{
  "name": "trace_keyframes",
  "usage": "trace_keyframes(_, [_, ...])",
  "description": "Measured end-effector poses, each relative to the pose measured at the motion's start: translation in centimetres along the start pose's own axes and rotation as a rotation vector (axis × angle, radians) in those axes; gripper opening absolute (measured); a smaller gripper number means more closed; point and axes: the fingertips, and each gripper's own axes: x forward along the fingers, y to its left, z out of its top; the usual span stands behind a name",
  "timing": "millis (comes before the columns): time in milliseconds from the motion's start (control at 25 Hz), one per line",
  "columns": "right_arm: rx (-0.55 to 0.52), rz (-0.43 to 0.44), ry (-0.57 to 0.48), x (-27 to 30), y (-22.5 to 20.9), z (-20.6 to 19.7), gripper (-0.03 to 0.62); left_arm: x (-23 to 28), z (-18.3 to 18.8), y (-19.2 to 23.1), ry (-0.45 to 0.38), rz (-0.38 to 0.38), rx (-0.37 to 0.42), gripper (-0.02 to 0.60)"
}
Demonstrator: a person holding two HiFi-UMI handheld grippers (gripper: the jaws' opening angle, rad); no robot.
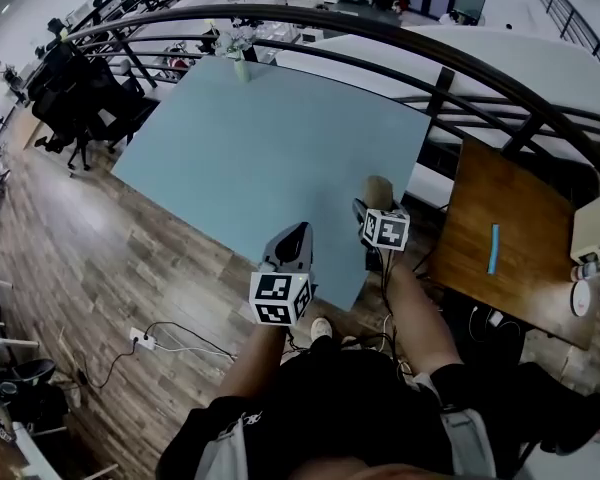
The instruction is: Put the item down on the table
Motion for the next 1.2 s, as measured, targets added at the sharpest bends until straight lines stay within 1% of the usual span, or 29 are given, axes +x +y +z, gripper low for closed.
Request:
trace_keyframes(360, [-0.008,-0.086,0.137,4.4,-2.1,-4.1,0.416,1.8,-1.2,0.4,0.044,-0.040,-0.005,0.011])
trace_keyframes(480, [0.016,-0.095,0.191,5.4,-3.1,-5.6,0.416,2.1,-1.6,0.5,0.053,-0.048,-0.007,0.011])
trace_keyframes(600, [0.017,-0.099,0.237,5.9,-3.4,-6.6,0.417,2.2,-1.7,0.7,0.060,-0.054,-0.008,0.011])
trace_keyframes(800, [0.038,-0.080,0.284,6.5,-3.7,-7.7,0.423,2.5,-1.7,0.7,0.060,-0.056,-0.006,0.011])
trace_keyframes(960, [0.019,-0.092,0.341,6.5,-4.5,-9.0,0.430,2.5,-1.7,0.3,0.061,-0.053,-0.006,0.011])
trace_keyframes(1080, [-0.006,-0.108,0.349,6.8,-4.8,-9.5,0.434,2.4,-1.6,0.3,0.060,-0.049,-0.006,0.011])
trace_keyframes(1200, [-0.010,-0.124,0.313,6.8,-5.0,-9.4,0.436,2.1,-1.4,0.3,0.055,-0.047,-0.004,0.011])
